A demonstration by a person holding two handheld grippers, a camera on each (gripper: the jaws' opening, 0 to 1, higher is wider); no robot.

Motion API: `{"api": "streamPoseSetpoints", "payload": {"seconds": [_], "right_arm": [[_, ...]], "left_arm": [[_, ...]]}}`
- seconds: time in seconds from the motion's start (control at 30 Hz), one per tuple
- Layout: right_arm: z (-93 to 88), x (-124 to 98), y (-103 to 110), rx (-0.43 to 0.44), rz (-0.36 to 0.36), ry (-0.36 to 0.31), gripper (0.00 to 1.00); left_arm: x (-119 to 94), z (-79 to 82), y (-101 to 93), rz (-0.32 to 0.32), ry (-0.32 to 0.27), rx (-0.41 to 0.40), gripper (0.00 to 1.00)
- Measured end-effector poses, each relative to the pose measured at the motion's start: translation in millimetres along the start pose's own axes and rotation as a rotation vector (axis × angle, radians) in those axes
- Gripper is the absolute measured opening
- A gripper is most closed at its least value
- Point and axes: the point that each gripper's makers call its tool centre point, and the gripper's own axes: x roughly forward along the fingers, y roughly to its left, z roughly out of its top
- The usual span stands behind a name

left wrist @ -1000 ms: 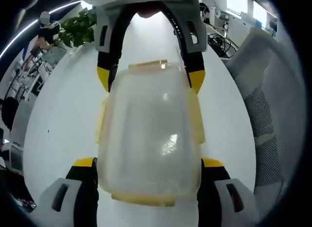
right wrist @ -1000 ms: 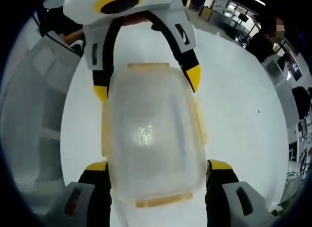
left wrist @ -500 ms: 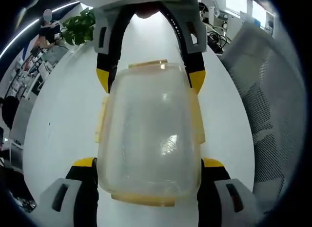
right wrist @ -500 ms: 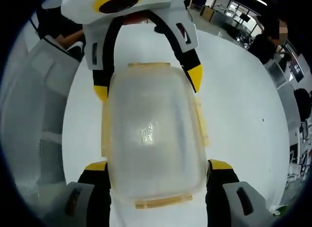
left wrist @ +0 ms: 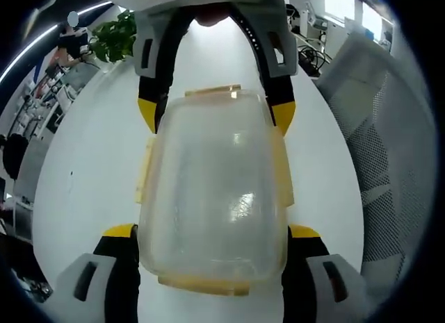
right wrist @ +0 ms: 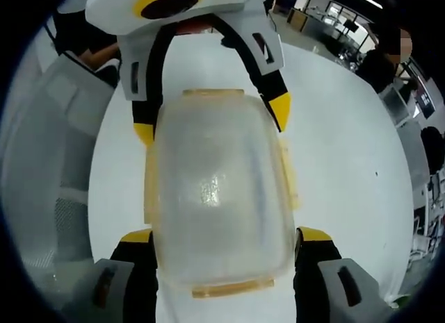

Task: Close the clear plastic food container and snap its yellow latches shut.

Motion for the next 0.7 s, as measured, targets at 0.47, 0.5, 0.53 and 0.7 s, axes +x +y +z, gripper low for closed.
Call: {"api": "streamPoseSetpoints", "payload": {"seconds": [0.47, 0.5, 0.53, 0.7], "right_arm": [[1.2, 0.6, -11.6, -0.007, 0.002, -0.005, 0.81], [1.3, 0.7, -12.9, -0.007, 0.002, -0.005, 0.81], [1.3, 0.7, -13.7, -0.008, 0.002, -0.005, 0.81], [1.5, 1.5, -18.5, -0.014, 0.004, 0.0, 0.81]], "left_arm": [[1.5, -0.2, 11.7, 0.0, 0.001, -0.006, 0.86], [1.9, -0.2, 12.7, 0.0, 0.001, -0.006, 0.86], [2.1, -0.3, 13.5, 0.001, 0.002, -0.007, 0.86], [2.8, -0.5, 17.9, 0.003, -0.001, -0.013, 0.86]]}}
